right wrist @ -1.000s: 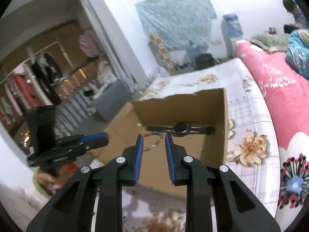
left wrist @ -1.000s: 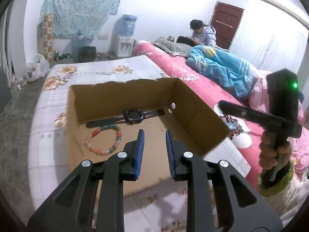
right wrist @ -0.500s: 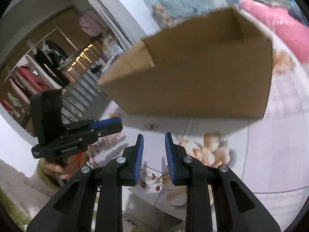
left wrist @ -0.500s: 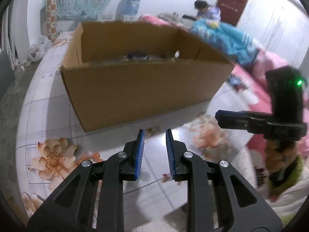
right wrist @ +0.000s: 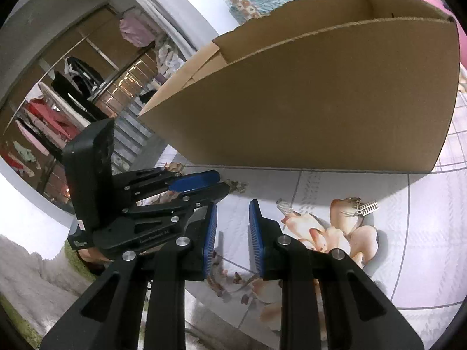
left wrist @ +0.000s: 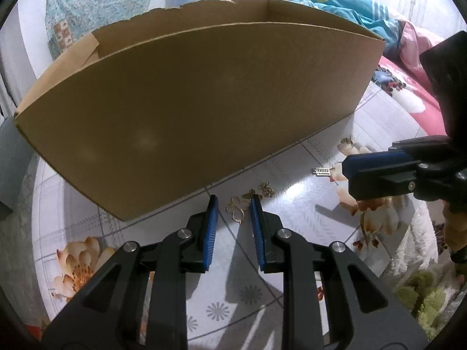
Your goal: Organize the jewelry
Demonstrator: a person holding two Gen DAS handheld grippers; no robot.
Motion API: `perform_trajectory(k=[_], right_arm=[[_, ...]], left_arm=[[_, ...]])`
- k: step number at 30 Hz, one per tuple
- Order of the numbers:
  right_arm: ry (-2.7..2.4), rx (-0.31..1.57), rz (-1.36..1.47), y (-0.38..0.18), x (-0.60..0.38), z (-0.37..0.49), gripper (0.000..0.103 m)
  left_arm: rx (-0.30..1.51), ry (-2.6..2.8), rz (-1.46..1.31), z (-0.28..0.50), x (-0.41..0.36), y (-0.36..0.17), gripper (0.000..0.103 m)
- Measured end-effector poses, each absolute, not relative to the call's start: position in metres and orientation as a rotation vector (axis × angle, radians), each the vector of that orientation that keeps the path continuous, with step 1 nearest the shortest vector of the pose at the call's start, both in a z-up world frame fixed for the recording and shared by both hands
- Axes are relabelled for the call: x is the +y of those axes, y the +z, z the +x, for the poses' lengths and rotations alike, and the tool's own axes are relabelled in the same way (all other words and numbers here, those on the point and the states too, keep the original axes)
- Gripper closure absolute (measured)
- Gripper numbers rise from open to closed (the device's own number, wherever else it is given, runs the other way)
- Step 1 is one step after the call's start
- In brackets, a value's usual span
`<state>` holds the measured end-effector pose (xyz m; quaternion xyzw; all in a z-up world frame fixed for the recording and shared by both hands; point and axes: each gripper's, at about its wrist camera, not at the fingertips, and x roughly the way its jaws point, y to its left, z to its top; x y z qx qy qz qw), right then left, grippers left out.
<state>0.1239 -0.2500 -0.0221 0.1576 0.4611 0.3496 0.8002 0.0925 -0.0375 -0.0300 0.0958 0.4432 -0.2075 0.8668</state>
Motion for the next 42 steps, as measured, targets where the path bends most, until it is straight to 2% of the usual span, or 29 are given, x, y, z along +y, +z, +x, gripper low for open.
perform_trajectory(k=[4,7,15,16,17,18,34,36,38,42], right_arm=[[0.742,0.994,0.34,-0.026,-0.252,0.121,0.08],[0.737,0.993,0.339,-0.027,-0.251,0.12,0.08],[0.729,0.982,0.342,-0.022,-0.255,0.119,0.08],[0.726,0.981,0.343,-0.021,-0.256,0.118,0.08],[0.724,0.979,0.343,-0.02,-0.257,0.118,0.08],[0.723,0.977,0.345,-0.019,-0.258,0.117,0.08],[0.745,0.978,0.251,-0.009,-0.238,0.114,0.08],[0.746,0.985,0.234,-0.009,-0.233,0.116,0.08],[0.747,0.986,0.208,-0.009,-0.228,0.117,0.08],[0.756,0.996,0.172,-0.011,-0.215,0.12,0.08]], left_arm=[[0.931,-0.421,0.225,0.094,-0.043,-0.029,0.082],[0.935,-0.426,0.229,0.096,-0.049,-0.029,0.088],[0.933,-0.429,0.227,0.093,-0.05,-0.029,0.089],[0.934,-0.428,0.222,0.092,-0.048,-0.029,0.091],[0.933,-0.428,0.218,0.092,-0.046,-0.028,0.101],[0.94,-0.429,0.21,0.091,-0.044,-0.028,0.103],[0.944,-0.405,0.116,0.06,-0.015,-0.028,0.102],[0.923,-0.409,0.092,0.054,-0.01,-0.024,0.1],[0.907,-0.417,0.059,0.049,-0.004,-0.019,0.088],[0.919,-0.42,0.039,0.043,-0.002,-0.021,0.086]])
